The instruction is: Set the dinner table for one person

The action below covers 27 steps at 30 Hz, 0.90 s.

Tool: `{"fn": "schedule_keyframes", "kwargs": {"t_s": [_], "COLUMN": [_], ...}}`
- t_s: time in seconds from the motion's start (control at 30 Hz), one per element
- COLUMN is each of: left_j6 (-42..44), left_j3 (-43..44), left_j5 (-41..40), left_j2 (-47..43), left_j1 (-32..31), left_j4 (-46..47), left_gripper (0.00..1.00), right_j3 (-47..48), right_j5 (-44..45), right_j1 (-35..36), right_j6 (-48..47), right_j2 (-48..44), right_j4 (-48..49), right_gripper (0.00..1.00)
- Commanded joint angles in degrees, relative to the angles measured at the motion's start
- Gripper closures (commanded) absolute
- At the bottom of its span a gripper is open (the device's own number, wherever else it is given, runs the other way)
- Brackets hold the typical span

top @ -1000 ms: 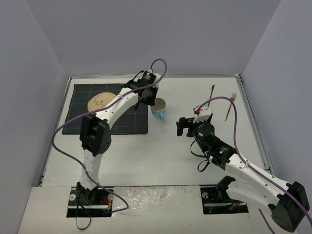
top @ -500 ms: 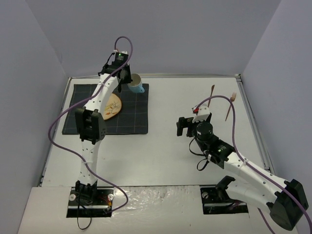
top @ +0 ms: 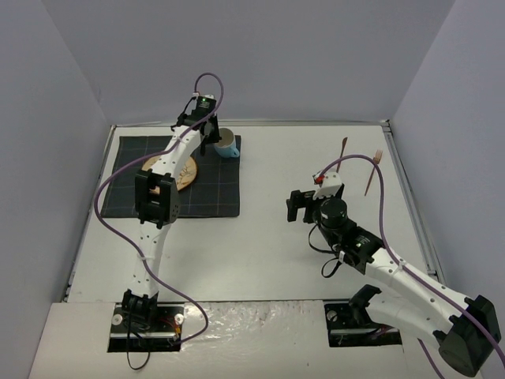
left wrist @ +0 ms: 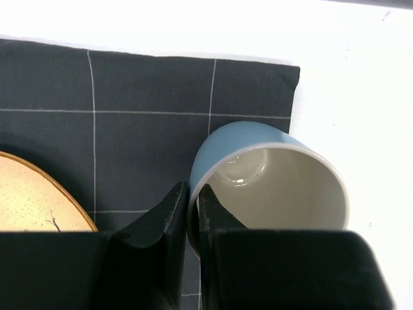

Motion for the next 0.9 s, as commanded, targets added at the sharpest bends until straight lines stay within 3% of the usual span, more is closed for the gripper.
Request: {"fn": "schedule_keyframes", "kwargs": {"t_s": [0.0, 0.87], "left_j6": [-1.5, -1.7], "left_j3": [4.8, 3.1], "left_j5": [-1.0, -3.5], "left_j2": [-3.9, -1.7], "left_j1": [0.0, 0.2], "left_j4": [7.2, 9.9], "left_gripper": [1.0, 1.0], "right_j3": [0.8, -0.8], "right_j5": [-0.1, 0.3], "right_j1": [-0.5, -0.4], "right_j6": [1.4, 2.5], "right_j2": [-1.6, -2.2], "right_j4": [1.9, 1.6], "right_gripper": [0.0, 0.0]}}
